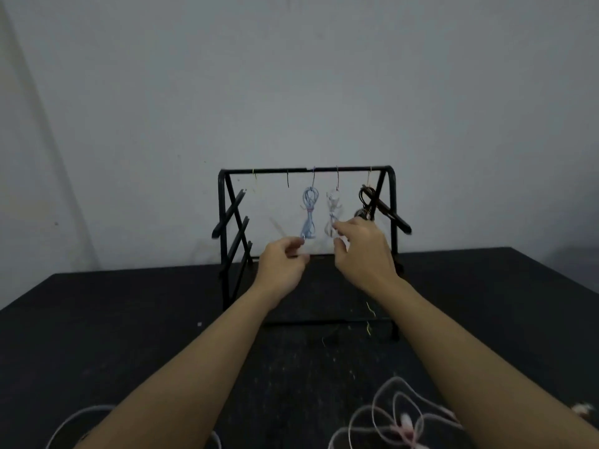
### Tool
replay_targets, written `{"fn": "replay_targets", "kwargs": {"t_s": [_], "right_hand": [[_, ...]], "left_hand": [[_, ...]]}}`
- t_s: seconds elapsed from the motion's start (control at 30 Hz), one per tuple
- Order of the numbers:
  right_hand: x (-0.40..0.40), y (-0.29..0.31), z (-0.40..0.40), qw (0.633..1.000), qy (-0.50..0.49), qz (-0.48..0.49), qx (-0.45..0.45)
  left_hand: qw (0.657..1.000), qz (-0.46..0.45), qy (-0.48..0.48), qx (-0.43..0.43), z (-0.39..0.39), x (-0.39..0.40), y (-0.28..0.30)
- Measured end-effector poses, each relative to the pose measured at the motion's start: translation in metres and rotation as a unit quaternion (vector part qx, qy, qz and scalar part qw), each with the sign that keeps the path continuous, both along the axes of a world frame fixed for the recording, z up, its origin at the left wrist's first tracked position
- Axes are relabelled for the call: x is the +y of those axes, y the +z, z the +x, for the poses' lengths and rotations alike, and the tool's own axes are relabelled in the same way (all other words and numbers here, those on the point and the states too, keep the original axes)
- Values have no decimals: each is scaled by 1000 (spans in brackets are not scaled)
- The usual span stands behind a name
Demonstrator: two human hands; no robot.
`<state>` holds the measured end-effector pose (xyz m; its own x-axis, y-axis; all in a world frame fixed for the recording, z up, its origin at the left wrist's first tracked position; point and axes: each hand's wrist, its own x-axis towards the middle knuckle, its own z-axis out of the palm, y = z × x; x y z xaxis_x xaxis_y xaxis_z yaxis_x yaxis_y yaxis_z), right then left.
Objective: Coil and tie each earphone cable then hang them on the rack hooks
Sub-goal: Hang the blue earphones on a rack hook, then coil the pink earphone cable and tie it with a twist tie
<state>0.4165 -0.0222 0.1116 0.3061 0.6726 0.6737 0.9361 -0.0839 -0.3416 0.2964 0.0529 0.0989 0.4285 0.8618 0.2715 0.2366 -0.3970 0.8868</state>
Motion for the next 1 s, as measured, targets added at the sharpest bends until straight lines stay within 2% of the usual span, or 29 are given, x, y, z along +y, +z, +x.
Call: {"fn": "replay_targets", "kwargs": {"t_s": [0.17,0.33,0.67,0.73,0.83,1.0], "right_hand": [[-61,-39,-20,991,49,-120,37],[-118,-75,-38,982,52,-161,80],[-172,-104,-66,965,-43,-258,21],[-171,-98,-73,968,10,-238,79],[-170,-82,-89,942,129,-202,235],[-167,-65,-98,912,176,-93,360]], "left_hand": [[996,-8,-69,63,-43,-51,-36],[990,-20,-106,94,-79,-101,-63],[984,-16,-125,123,-108,-158,-90],[984,0,-119,131,-109,-163,-92],[988,-14,-128,88,-113,-165,-94],[984,-71,-160,23,-120,-161,-90]]}}
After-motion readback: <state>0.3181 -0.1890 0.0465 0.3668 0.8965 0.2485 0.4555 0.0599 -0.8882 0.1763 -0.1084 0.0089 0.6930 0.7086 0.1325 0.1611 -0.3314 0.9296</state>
